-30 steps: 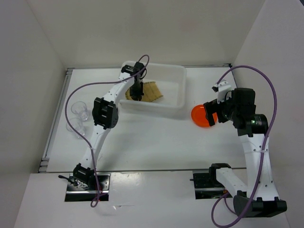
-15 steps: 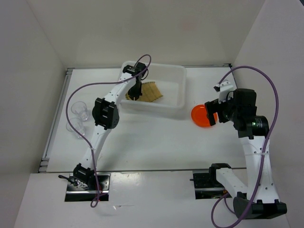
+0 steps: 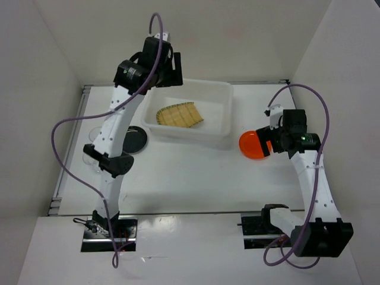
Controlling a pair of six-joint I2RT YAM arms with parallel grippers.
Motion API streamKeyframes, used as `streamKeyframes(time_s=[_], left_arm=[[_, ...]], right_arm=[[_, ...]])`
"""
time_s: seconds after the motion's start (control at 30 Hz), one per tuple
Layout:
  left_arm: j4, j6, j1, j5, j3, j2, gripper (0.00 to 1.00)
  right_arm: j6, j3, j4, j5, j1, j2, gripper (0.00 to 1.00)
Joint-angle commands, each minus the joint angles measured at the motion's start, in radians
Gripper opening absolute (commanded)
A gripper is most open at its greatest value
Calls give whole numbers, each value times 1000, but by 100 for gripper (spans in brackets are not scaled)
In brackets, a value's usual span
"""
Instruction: Place the mixed dishes into the plastic bin
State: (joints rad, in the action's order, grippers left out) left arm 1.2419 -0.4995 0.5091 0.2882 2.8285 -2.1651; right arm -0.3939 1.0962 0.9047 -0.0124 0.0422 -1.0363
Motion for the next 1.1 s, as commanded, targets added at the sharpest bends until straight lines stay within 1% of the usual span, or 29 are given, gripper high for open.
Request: streamKeyframes(time_s=[0.0, 0.07, 0.13, 0.2, 0.23, 0.27, 0.33, 0.37, 0.4, 0.43, 0.47, 0.5, 0.53, 0.6, 0.7, 0.9, 1.07], left_arm=[[51, -7, 95, 77, -4, 109, 84], [51, -16, 129, 88, -41, 175, 86], [51, -40, 138, 100, -134, 215, 87], [51, -69, 172, 127, -216, 280, 87], [27, -95, 183, 128, -268, 309, 87], [-46, -96, 192, 138, -413, 389, 87], [-186, -109, 192, 96, -632, 511, 87], [-351, -119, 192, 22, -870, 657, 87], [-425, -128, 180, -12, -973, 729, 87], [-484, -137, 171, -44, -1056, 842, 87], [-533, -148, 161, -63, -1111, 878, 87], [-533, -148, 161, -72, -1154, 898, 87], [-513, -148, 152, -72, -1155, 898, 89], [-444, -148, 152, -84, -1146, 898, 90], [-433, -139, 152, -109, -1158, 898, 90], [-444, -159, 152, -119, -1193, 933, 92], [-444, -128, 152, -150, -1181, 924, 93]], right_arm=[[-53, -58, -23, -40, 21, -44, 99], [-62, -58, -23, -25, 44, -82, 99], [-72, -58, -23, -24, 44, -96, 99], [-94, -68, -32, -12, 54, -131, 99], [-111, -79, -55, -23, 64, -142, 99], [-121, -79, -55, -23, 80, -151, 99], [-158, -91, -81, -23, 91, -166, 99], [-171, -91, -96, -14, 91, -192, 99], [-180, -91, -107, -14, 91, -203, 99], [-197, -91, -107, 9, 105, -214, 99], [-206, -91, -107, 31, 117, -226, 99], [-206, -78, -107, 54, 117, -247, 99], [-223, -78, -107, 95, 131, -257, 99], [-238, -78, -119, 123, 142, -289, 99], [-249, -68, -162, 141, 142, -320, 99], [-280, -32, -246, 120, 142, -366, 99], [-301, 59, -297, 63, 122, -410, 99]])
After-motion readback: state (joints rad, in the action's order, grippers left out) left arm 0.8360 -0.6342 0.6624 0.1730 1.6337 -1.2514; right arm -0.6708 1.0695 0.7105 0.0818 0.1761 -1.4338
